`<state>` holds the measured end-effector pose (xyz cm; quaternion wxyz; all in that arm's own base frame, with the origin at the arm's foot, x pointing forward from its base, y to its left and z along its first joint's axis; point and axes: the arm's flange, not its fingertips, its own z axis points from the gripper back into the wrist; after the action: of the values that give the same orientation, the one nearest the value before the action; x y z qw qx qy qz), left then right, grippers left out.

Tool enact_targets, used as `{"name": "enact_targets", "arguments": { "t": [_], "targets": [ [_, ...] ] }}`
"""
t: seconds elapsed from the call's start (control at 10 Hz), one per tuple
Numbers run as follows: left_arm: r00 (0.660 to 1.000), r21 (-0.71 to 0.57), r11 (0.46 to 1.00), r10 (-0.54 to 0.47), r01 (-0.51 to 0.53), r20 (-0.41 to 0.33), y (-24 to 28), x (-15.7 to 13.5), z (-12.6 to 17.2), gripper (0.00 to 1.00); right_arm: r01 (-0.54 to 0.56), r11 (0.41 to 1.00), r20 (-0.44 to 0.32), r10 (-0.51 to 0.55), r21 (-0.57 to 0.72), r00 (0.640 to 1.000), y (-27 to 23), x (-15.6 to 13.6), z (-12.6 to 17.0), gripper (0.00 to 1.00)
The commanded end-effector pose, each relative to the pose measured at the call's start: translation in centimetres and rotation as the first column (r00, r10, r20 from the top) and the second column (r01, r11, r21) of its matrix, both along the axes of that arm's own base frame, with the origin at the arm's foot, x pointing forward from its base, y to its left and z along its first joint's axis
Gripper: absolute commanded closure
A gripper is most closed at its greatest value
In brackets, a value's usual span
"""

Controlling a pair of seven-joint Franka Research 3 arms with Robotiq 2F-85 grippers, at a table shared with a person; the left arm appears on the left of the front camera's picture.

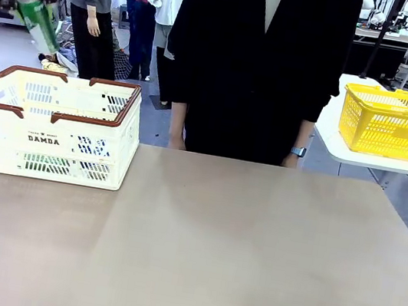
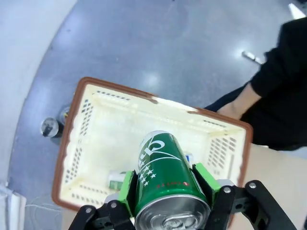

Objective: Place the drinks into the Shopping basket.
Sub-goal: Pick up one drink and place it into the Shopping basket.

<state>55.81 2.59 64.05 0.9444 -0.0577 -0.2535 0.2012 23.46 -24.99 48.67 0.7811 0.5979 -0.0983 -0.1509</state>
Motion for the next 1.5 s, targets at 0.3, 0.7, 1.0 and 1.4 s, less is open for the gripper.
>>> {"name": "enact_targets", "arguments": {
  "t": [0.3, 0.7, 1.0, 1.4],
  "targets": [
    [0.987, -0.044, 0.999, -0.026, 0.02, -0.16, 1.2, 2.3, -10.9, 1.0, -0.005, 1.0, -0.018, 0.005, 0.001, 1.0, 0.0, -0.2, 0.5, 0.0],
    [0.978, 0.003, 1.0, 0.017, -0.017, -0.21, 2.4, 2.1, -16.1, 1.0, -0.005, 1.0, -0.018, 0.005, 0.001, 1.0, 0.0, -0.2, 0.5, 0.0],
    [0.983, -0.002, 0.998, 0.054, -0.056, -0.176, 2.8, 2.4, -18.2, 1.0, -0.005, 1.0, -0.018, 0.005, 0.001, 1.0, 0.0, -0.2, 0.5, 0.0],
    [0.981, 0.007, 0.999, 0.033, -0.033, -0.191, 2.8, 2.4, -18.2, 0.0, -0.005, 1.0, -0.018, 0.005, 0.001, 1.0, 0.0, -0.2, 0.5, 0.0]
  ]
}}
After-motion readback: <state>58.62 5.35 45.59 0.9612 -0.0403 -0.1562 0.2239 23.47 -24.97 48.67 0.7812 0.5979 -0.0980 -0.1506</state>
